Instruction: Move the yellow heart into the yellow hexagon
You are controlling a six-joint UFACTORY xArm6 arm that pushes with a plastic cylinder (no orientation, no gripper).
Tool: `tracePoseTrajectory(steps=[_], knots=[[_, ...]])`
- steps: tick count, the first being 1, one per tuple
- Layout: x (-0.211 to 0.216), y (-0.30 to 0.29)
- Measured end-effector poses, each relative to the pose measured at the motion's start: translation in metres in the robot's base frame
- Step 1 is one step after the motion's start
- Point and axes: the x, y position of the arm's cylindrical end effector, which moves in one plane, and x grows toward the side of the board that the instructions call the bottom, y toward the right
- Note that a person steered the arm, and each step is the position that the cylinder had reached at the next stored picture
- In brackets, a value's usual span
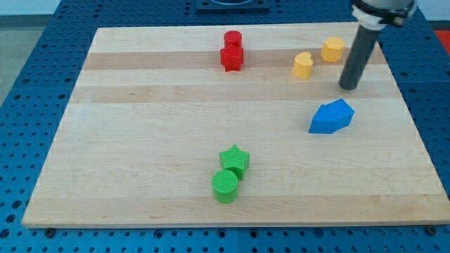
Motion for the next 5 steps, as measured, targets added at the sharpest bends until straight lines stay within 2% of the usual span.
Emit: tracePoseTrajectory(steps=[2,4,5], knots=[[0.0,-0.057],[0.003,-0.088],[-0.014,-0.111]])
